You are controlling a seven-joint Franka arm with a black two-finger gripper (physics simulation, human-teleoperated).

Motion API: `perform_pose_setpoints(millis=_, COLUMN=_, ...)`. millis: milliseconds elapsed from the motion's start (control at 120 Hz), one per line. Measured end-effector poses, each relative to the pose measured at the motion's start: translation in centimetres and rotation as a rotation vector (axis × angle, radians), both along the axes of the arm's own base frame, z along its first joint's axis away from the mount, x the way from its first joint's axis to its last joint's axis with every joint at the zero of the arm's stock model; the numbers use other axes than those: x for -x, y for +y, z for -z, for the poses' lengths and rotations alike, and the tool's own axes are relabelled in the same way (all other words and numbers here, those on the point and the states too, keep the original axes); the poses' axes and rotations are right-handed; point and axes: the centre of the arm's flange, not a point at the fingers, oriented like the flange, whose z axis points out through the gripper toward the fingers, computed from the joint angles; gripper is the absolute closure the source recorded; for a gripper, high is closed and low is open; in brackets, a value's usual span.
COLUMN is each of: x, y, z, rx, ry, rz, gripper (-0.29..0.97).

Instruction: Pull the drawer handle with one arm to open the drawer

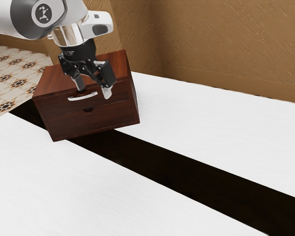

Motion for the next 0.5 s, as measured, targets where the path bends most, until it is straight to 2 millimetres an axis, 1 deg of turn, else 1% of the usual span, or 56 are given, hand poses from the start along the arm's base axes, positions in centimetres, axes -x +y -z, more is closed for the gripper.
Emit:
perform_pose_setpoints(millis=117, x=0.0, y=0.0, z=0.0, rx=0.0, ry=0.001, rz=0.001, gripper=0.0)
perform_pose_setpoints(millis=142, x=0.2, y=0.0, z=-0.3, rx=0.002, ry=-0.004, rz=0.002, gripper=0.0)
perform_pose_setpoints(millis=150, x=0.4, y=0.0, z=-0.8, rx=0.004, ry=-0.014, rz=0.003, gripper=0.0)
perform_pose_setpoints(millis=183, x=2.1, y=-0.1, z=-5.4, rx=0.002, ry=-0.108, rz=0.005, gripper=0.0)
perform_pose_setpoints(millis=208, x=3.3, y=-0.1, z=-8.1, rx=-0.003, ry=-0.164, rz=0.004, gripper=0.0)
perform_pose_setpoints(millis=242, x=4.4, y=-0.1, z=-10.2, rx=-0.007, ry=-0.21, rz=0.002, gripper=0.0)
perform_pose_setpoints(millis=275, x=5.1, y=0.0, z=-11.3, rx=-0.009, ry=-0.234, rz=-0.001, gripper=0.0)
perform_pose_setpoints(millis=342, x=5.7, y=0.3, z=-12.2, rx=-0.013, ry=-0.251, rz=-0.007, gripper=0.0)
perform_pose_setpoints(millis=500, x=5.9, y=0.7, z=-12.3, rx=-0.016, ry=-0.248, rz=-0.021, gripper=0.0)
